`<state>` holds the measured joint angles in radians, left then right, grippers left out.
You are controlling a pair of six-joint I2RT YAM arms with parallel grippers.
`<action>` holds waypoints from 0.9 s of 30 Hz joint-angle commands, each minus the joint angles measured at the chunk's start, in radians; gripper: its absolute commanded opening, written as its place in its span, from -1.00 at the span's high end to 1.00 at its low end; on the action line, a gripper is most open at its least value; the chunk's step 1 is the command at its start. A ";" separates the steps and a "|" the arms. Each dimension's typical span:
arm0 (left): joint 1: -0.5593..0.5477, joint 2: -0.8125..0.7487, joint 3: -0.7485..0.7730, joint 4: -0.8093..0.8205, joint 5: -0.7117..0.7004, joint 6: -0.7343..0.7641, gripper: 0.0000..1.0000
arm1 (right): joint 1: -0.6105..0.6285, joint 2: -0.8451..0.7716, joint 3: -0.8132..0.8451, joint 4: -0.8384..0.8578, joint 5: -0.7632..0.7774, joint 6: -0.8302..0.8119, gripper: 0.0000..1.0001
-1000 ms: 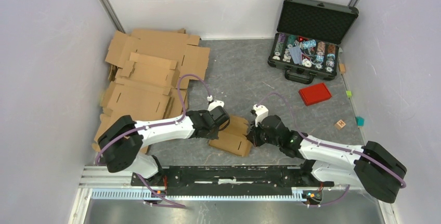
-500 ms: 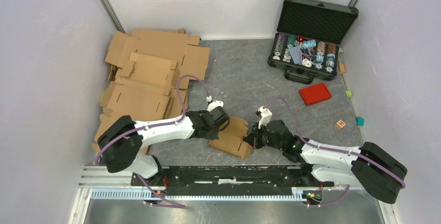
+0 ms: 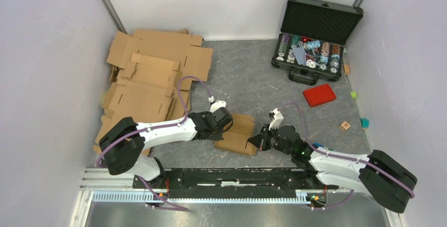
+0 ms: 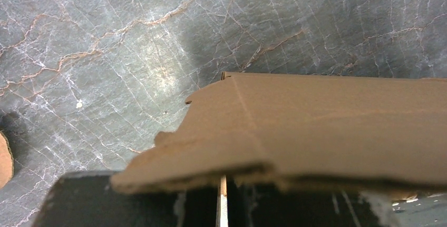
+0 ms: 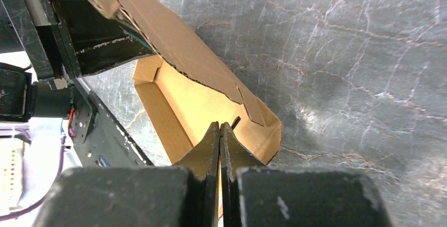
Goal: Fold the paper box
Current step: Fold the paper box at the center of the board.
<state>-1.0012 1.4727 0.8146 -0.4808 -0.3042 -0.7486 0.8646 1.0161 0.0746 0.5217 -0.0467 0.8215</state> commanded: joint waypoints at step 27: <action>-0.003 -0.010 0.011 0.002 -0.021 -0.031 0.96 | -0.011 -0.034 0.128 -0.229 0.119 -0.144 1.00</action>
<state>-1.0012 1.4727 0.8143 -0.4839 -0.3126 -0.7517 0.8555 0.9798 0.1623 0.2592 0.0746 0.6865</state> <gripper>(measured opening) 0.045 0.007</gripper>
